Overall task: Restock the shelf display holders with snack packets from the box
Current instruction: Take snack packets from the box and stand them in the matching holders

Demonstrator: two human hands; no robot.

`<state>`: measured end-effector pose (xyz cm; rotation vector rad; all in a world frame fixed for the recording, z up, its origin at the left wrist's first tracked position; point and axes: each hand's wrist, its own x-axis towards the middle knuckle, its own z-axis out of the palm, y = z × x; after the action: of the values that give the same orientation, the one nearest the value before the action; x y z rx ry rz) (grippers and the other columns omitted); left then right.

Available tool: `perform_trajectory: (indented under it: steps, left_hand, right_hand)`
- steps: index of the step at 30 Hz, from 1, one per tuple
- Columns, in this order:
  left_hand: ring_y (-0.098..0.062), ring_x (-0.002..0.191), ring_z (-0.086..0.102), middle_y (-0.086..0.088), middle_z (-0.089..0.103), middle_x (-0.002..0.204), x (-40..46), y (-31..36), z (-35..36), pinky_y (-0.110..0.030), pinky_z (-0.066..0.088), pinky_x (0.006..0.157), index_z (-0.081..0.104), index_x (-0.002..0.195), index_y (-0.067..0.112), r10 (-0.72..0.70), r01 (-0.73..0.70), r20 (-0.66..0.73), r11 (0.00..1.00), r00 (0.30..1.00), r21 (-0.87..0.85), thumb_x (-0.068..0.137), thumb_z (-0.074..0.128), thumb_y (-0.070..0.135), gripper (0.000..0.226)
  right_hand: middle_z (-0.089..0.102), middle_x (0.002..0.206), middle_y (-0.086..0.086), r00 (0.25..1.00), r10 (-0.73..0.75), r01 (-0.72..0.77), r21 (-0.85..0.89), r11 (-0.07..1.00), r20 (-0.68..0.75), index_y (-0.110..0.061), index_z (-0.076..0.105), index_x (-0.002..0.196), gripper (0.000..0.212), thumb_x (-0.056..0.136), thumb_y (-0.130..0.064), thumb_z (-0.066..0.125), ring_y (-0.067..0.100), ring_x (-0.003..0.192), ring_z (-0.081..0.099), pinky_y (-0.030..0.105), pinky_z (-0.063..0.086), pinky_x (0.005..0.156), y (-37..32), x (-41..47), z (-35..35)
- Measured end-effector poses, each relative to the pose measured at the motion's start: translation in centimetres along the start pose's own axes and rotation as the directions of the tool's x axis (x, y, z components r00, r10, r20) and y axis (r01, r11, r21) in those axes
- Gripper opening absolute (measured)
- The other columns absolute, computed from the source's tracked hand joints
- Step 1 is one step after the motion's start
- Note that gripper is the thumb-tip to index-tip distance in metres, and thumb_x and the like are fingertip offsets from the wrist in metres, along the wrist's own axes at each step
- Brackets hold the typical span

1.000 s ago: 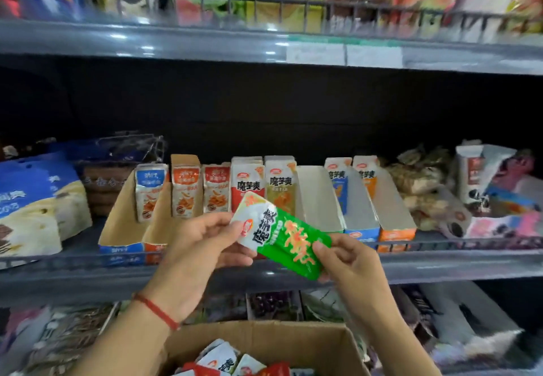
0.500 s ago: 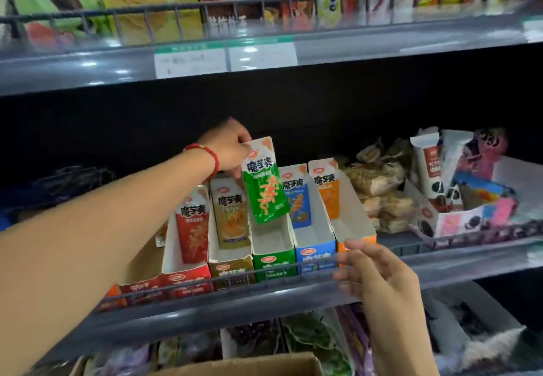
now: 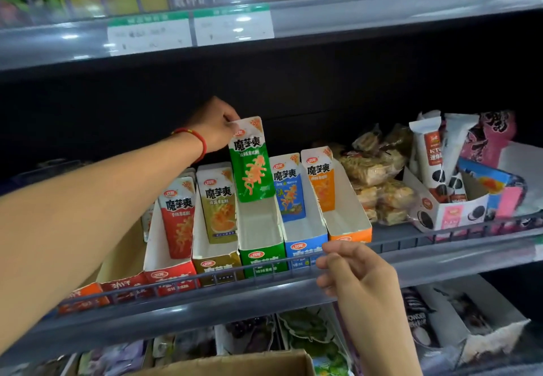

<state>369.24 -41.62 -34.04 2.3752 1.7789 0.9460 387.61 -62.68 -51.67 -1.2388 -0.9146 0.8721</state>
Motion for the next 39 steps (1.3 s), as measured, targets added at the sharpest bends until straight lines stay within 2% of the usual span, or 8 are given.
perform_trajectory:
  steps: [7, 12, 15, 18, 22, 25, 34, 39]
  left_hand:
    - [-0.018, 0.095, 0.067, 0.002, 0.070, 0.091, 0.0, -0.6, 1.1, -0.032, 0.052, 0.086, 0.077, 0.098, 0.018, 0.039, -0.043, 0.043, 0.995, 0.998, 0.091, 0.096, 0.067, 0.014, 0.011]
    - [-0.029, 0.110, 0.063, -0.005, 0.073, 0.109, -0.2, -1.2, 1.2, -0.050, 0.051, 0.098, 0.074, 0.102, 0.027, 0.057, -0.045, -0.046, 0.971, 0.997, 0.233, 0.100, 0.061, 0.022, 0.015]
    - [-0.030, 0.115, 0.060, -0.006, 0.071, 0.113, 0.0, -1.1, 0.9, -0.050, 0.048, 0.101, 0.073, 0.104, 0.026, 0.057, -0.039, -0.065, 0.966, 0.996, 0.254, 0.101, 0.058, 0.022, 0.016]
    - [-0.029, 0.110, 0.059, -0.007, 0.071, 0.109, -0.6, -0.9, 1.5, -0.044, 0.050, 0.095, 0.075, 0.105, 0.023, 0.076, -0.077, 0.015, 0.963, 0.997, 0.260, 0.100, 0.061, 0.022, 0.015]
    - [-0.020, 0.098, 0.065, -0.004, 0.072, 0.101, -1.5, -1.5, 3.0, -0.036, 0.054, 0.089, 0.078, 0.097, 0.025, 0.096, -0.120, 0.117, 0.968, 0.988, 0.220, 0.095, 0.067, 0.023, 0.012]
    - [-0.015, 0.093, 0.064, -0.001, 0.075, 0.099, -2.0, -1.9, 3.8, -0.027, 0.046, 0.080, 0.079, 0.102, 0.017, 0.094, -0.132, 0.165, 0.962, 0.982, 0.238, 0.094, 0.071, 0.020, 0.012]
    - [-0.017, 0.098, 0.068, 0.000, 0.076, 0.104, -1.3, -2.8, 4.9, -0.031, 0.054, 0.090, 0.080, 0.101, 0.017, 0.037, -0.056, 0.104, 0.982, 0.994, 0.181, 0.089, 0.077, 0.018, 0.012]
    - [-0.019, 0.102, 0.066, 0.000, 0.073, 0.117, -2.9, -2.8, 4.1, -0.032, 0.053, 0.088, 0.074, 0.120, 0.023, 0.047, -0.048, 0.008, 0.996, 0.999, 0.077, 0.097, 0.065, 0.027, 0.025]
  right_hand:
    - [0.077, 0.078, -0.002, 1.000, -0.017, 0.017, -0.072, 0.997, -0.010, -0.020, 0.072, 0.094, 0.020, 0.098, -0.004, 0.060, 0.014, 0.066, 0.071, 0.039, 0.059, 0.072, -0.2, -0.1, 0.0]
    - [0.076, 0.078, -0.002, 1.000, 0.004, -0.004, -0.089, 0.996, 0.002, -0.021, 0.071, 0.094, 0.018, 0.096, -0.005, 0.063, 0.014, 0.068, 0.072, 0.035, 0.059, 0.071, -0.1, -0.1, 0.0]
    - [0.076, 0.077, -0.001, 1.000, 0.014, -0.013, -0.093, 0.996, 0.011, -0.021, 0.071, 0.094, 0.017, 0.096, -0.005, 0.064, 0.015, 0.068, 0.072, 0.033, 0.058, 0.069, 0.0, -0.1, 0.0]
    - [0.076, 0.078, 0.000, 1.000, 0.018, -0.018, -0.095, 0.995, 0.009, -0.022, 0.071, 0.093, 0.018, 0.096, -0.005, 0.065, 0.016, 0.068, 0.072, 0.034, 0.057, 0.068, 0.1, -0.2, 0.2]
    - [0.077, 0.079, 0.000, 1.000, 0.017, -0.015, -0.124, 0.992, 0.015, -0.023, 0.072, 0.093, 0.018, 0.095, -0.006, 0.066, 0.017, 0.068, 0.073, 0.046, 0.062, 0.076, 0.1, -0.4, 0.4]
    - [0.077, 0.077, -0.001, 1.000, 0.013, -0.012, -0.143, 0.990, 0.007, -0.024, 0.072, 0.092, 0.018, 0.095, -0.007, 0.067, 0.016, 0.067, 0.072, 0.049, 0.062, 0.077, 0.0, -0.4, 0.2]
    - [0.076, 0.077, -0.002, 1.000, 0.008, -0.004, -0.168, 0.986, 0.027, -0.024, 0.071, 0.092, 0.017, 0.095, -0.007, 0.066, 0.016, 0.068, 0.072, 0.042, 0.062, 0.073, 0.3, -0.2, -0.1]
    - [0.076, 0.079, -0.001, 0.996, 0.009, 0.010, -0.214, 0.977, 0.090, -0.025, 0.070, 0.092, 0.017, 0.096, -0.009, 0.065, 0.016, 0.071, 0.072, 0.039, 0.061, 0.075, 0.6, -0.5, 0.4]
